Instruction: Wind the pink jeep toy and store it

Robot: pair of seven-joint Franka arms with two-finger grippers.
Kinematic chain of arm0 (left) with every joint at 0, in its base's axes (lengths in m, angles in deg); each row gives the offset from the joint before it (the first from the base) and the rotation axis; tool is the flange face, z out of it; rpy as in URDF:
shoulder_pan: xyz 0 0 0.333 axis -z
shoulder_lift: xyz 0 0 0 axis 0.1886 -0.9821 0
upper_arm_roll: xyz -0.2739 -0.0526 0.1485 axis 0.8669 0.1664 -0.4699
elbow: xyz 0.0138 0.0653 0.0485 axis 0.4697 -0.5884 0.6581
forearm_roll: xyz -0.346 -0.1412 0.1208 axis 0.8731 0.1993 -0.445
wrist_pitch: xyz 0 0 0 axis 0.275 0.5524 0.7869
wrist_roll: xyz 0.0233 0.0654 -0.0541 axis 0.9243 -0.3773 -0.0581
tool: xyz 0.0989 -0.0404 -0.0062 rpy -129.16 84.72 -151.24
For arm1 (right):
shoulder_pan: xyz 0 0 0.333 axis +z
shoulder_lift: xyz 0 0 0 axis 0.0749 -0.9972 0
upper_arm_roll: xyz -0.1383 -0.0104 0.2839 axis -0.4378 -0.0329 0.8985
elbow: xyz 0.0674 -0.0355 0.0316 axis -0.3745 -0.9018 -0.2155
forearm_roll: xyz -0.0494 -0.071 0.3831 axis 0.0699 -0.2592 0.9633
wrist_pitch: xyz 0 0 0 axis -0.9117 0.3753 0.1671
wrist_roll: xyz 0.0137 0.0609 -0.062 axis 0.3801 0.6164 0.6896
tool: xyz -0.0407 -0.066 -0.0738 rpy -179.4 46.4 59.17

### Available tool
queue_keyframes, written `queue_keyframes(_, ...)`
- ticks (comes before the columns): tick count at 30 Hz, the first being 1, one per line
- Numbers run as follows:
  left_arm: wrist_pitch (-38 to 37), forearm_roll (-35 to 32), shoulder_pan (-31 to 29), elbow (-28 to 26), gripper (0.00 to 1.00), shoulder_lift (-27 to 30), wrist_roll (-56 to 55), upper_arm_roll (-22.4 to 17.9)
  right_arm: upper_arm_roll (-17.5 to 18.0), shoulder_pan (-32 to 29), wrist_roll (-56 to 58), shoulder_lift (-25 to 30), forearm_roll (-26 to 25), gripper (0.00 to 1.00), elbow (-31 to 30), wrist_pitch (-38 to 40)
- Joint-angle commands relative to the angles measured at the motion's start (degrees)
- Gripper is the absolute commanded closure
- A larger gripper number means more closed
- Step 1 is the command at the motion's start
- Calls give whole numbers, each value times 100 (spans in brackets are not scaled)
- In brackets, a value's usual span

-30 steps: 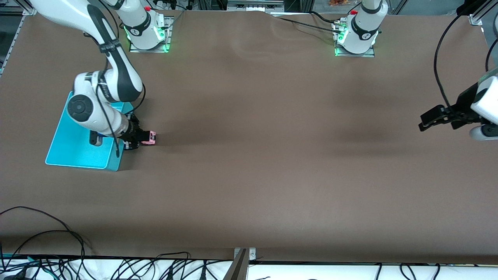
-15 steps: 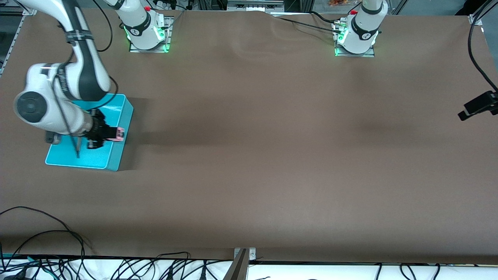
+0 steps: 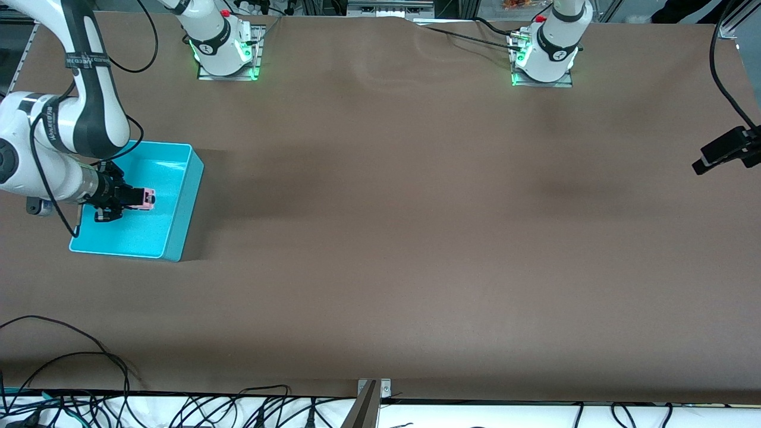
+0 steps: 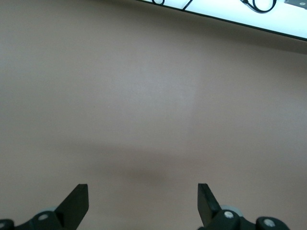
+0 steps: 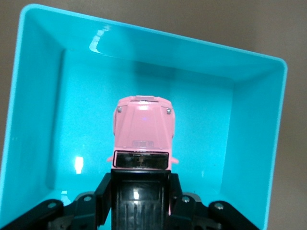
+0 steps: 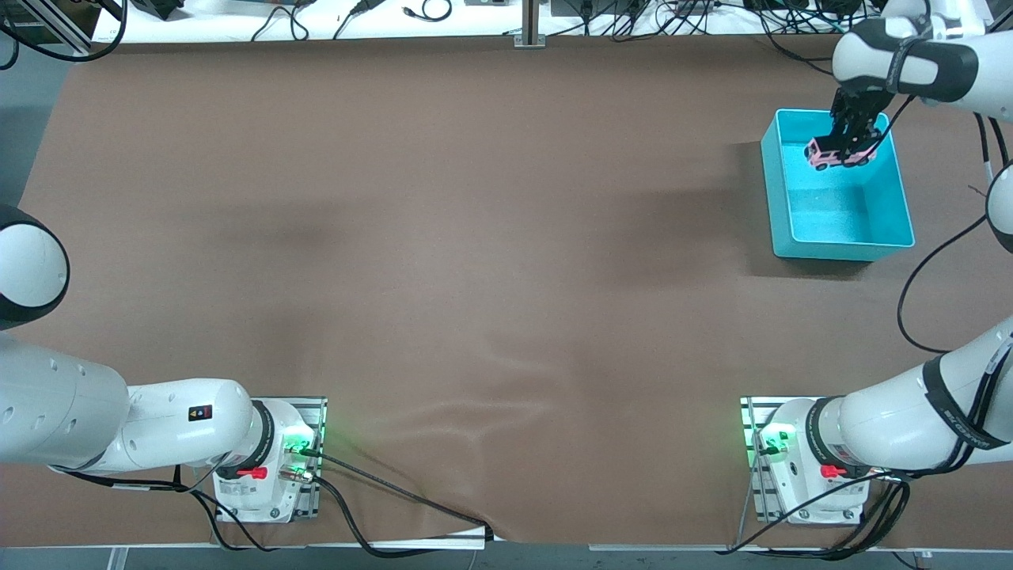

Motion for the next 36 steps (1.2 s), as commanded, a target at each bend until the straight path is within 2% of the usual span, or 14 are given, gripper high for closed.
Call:
queue_keyframes(1,-40,152,6,3,0,-92,67,-3,-141,-13,46,86,-44,80,-589,-678)
queue_keyframes(4,-23,134,-20,3,0,-224,76,-29,-184,-65,46,33,-44,80,-809,-1082)
queue_keyframes(10,301,160,-460,4,0,-505,85,-29,-193,-127,46,-46,-44,79,-1354,-2014)
queue_keyframes(22,417,55,-592,21,0,-532,23,-29,-193,-145,37,-37,-44,74,-1443,-2077)
queue_keyframes(23,417,29,-592,21,0,-532,14,-29,-193,-145,37,-46,-44,70,-1443,-2077)
queue_keyframes(26,399,37,-592,21,0,-532,6,-20,-193,-153,46,-72,-44,43,-1434,-2112)
queue_keyframes(27,382,46,-583,21,0,-532,6,-12,-193,-153,46,-107,-44,32,-1425,-2121)
queue_keyframes(28,373,46,-574,21,0,-532,6,-3,-193,-153,46,-125,-44,13,-1417,-2147)
queue_keyframes(29,373,37,-548,21,0,-541,6,6,-193,-153,46,-125,-44,0,-1416,-2173)
queue_keyframes(36,373,55,-320,21,0,-558,-12,208,-202,-153,54,-37,-44,0,-1408,-2130)
